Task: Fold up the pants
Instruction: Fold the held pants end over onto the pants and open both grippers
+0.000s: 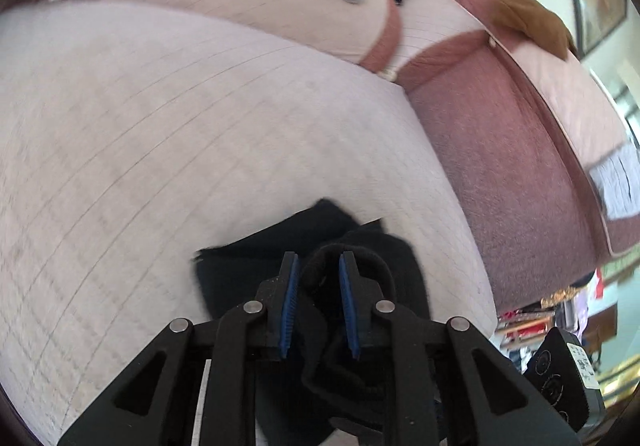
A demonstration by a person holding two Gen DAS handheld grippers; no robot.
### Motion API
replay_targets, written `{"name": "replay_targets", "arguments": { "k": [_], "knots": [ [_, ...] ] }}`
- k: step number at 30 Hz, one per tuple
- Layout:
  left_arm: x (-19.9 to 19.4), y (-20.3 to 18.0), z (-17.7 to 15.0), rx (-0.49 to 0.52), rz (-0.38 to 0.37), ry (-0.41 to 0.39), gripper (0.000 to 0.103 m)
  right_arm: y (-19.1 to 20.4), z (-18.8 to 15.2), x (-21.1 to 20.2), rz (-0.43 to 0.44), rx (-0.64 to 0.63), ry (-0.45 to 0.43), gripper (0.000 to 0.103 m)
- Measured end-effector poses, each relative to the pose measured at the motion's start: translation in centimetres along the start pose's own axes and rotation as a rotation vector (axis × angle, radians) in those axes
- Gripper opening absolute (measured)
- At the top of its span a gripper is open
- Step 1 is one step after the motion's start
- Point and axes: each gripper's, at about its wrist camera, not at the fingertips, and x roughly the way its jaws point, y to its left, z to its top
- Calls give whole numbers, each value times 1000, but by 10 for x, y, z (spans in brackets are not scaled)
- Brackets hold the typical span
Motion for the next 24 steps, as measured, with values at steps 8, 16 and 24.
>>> {"name": "replay_targets", "arguments": {
  "k": [8,16,24],
  "knots": [
    [-5,48,-17,-132,-18,-46,20,28,-6,35,-12,-70,81,28],
    [-40,105,-27,-363,-112,-135,35,59,-21,14,-17,-237,81,75],
    [-50,32,-28,-151,-154,-189,49,29,-31,-54,-119,-227,6,75]
  ]
}}
